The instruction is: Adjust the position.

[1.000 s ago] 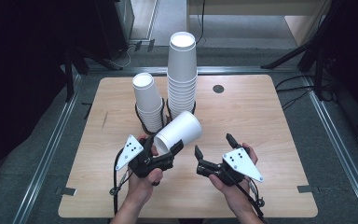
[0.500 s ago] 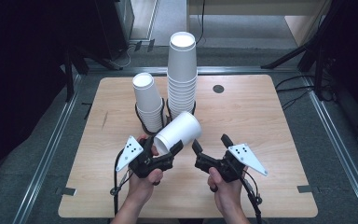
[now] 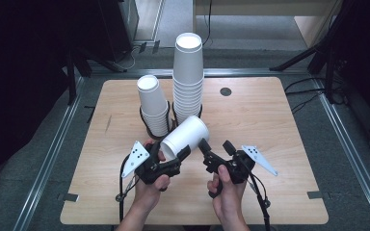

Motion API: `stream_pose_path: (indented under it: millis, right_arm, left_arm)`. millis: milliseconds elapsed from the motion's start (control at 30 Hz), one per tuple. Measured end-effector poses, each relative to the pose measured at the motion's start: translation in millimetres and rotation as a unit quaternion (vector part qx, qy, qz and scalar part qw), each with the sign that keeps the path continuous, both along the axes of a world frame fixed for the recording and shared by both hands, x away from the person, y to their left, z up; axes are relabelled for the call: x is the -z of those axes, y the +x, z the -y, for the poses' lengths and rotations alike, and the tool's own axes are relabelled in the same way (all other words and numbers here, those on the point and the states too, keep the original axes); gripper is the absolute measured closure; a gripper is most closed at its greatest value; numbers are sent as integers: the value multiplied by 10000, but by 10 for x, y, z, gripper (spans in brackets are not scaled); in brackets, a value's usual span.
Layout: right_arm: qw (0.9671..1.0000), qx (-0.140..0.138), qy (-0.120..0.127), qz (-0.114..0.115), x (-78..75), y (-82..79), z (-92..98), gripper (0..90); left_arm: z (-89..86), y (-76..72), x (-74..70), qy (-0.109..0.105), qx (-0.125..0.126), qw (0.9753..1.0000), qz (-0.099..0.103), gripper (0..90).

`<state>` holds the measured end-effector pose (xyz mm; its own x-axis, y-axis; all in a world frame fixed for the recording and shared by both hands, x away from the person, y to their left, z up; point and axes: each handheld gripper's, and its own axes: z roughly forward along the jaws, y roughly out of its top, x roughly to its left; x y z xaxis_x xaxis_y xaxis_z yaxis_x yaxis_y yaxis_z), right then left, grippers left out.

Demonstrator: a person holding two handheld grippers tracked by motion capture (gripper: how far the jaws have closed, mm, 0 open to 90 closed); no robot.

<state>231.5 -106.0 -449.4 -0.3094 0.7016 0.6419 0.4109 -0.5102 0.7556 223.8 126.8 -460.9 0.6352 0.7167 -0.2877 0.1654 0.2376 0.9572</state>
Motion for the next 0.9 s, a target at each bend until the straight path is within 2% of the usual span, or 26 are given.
stream_pose_path:
  millis: [167,367,600,700,800,900]
  right_arm:
    - [9993,-39,339,-143,-12,3,-7,0]
    - [9977,-43,607,-289,-14,12,-20,0]
    - [9940,-52,959,-517,-28,0,-47,0]
    - [9895,18,1255,-714,-30,5,-35,0]
    - [9807,18,1672,-1014,-14,26,-15,0]
    - [9700,-78,2070,-1270,5,49,-19,0]
  left_arm:
    - [14,1,16,-37,12,10000,18,224]
    - [22,-1,19,-37,23,10000,43,224]
    - [44,-5,30,-23,-34,10000,56,224]
    - [50,-12,27,-16,-28,10000,85,224]
    - [52,-19,24,-3,-31,9999,113,224]
    - [59,-20,26,-11,-27,9999,126,224]
